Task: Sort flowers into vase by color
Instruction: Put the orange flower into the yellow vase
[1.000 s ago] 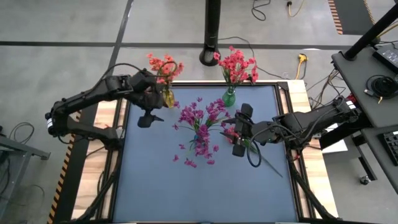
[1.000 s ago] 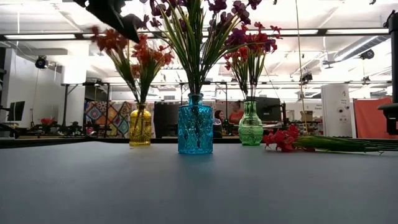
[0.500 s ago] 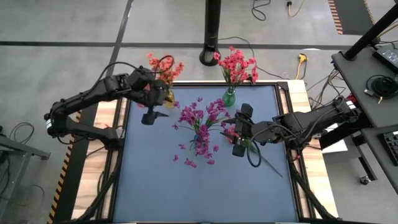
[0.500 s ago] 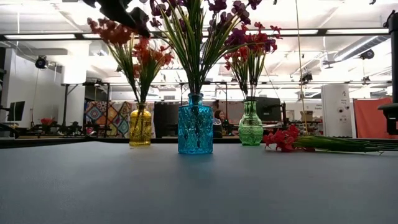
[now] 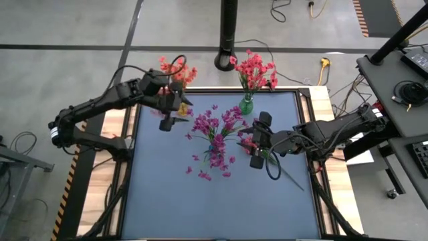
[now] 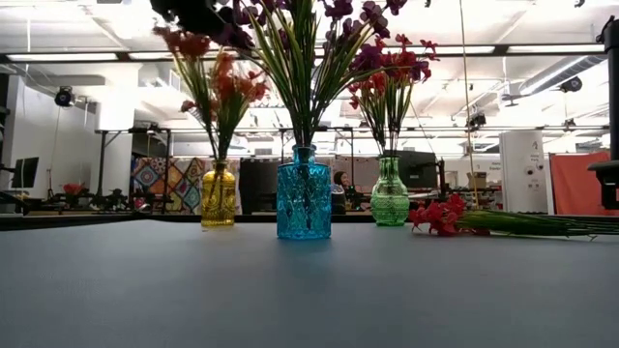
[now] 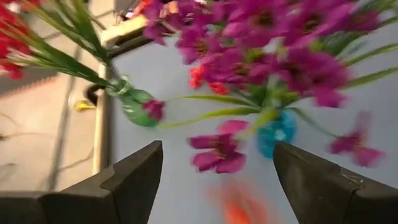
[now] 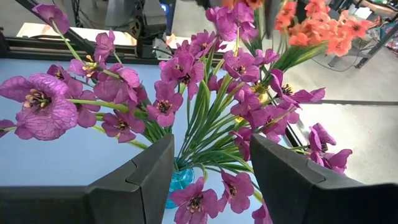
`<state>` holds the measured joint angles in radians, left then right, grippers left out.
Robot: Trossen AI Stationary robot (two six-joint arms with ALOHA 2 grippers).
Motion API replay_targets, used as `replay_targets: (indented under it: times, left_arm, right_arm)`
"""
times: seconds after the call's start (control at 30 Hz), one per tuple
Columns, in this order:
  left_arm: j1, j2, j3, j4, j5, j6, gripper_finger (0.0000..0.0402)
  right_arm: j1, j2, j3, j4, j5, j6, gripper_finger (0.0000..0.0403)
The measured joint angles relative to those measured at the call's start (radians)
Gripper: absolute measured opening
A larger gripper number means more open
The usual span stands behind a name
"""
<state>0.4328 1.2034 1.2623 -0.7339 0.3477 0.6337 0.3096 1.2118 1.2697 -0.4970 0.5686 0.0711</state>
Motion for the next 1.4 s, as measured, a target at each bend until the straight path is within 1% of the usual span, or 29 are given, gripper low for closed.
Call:
replay_targets:
  times: [0.07,0.13,0.23,0.33,0.4,0.47,0.53,0.7,0.87,1.03,1.13,1.27,1.4]
  left_arm:
    - [0.002,0.007,-0.014,0.063,-0.023,0.011,0.0286]
    - [0.002,0.008,-0.025,0.11,-0.005,0.0,0.0286]
    - [0.002,0.009,-0.026,0.19,0.019,-0.094,0.0286]
    - [0.019,0.006,-0.023,0.196,0.035,-0.167,0.0286]
    - [0.032,0.005,-0.025,0.228,0.067,-0.216,0.0286]
    - [0.048,0.004,-0.034,0.259,0.127,-0.264,0.0286]
    - [0.064,0.005,-0.046,0.308,0.153,-0.337,0.0286]
    - [0.119,0.005,-0.069,0.444,0.154,-0.568,0.0286]
    - [0.163,0.005,-0.093,0.53,0.193,-0.723,0.0286]
    - [0.193,0.005,-0.103,0.624,0.193,-0.919,0.0286]
    - [0.211,0.005,-0.102,0.678,0.163,-1.063,0.0286]
    - [0.216,0.005,-0.102,0.687,0.157,-1.091,0.0286]
    - [0.217,0.005,-0.102,0.663,0.183,-0.989,0.0286]
  right_arm:
    - [0.0,0.0,-0.002,0.0,0.0,0.0,0.0203]
    - [0.0,0.0,-0.002,-0.001,0.0,-0.001,0.0203]
    - [0.0,0.0,-0.004,-0.001,0.0,-0.001,0.0203]
    - [0.0,0.0,-0.009,-0.002,0.0,0.0,0.0203]
    - [0.0,0.0,-0.013,-0.003,0.0,0.0,0.0203]
    - [0.0,0.001,-0.016,-0.003,0.0,-0.001,0.0203]
    - [0.0,0.001,-0.016,-0.003,0.0,-0.001,0.0203]
    - [0.0,0.001,-0.017,-0.003,0.0,0.008,0.0203]
    - [0.0,0.001,-0.017,-0.006,0.0,0.013,0.0203]
    - [0.0,0.001,-0.017,-0.016,0.0,0.02,0.0203]
    - [0.0,0.001,-0.017,-0.024,0.0,0.025,0.0203]
    - [0.0,0.002,-0.017,-0.024,0.0,0.026,0.0203]
    - [0.0,0.002,-0.017,-0.021,0.0,0.025,0.0203]
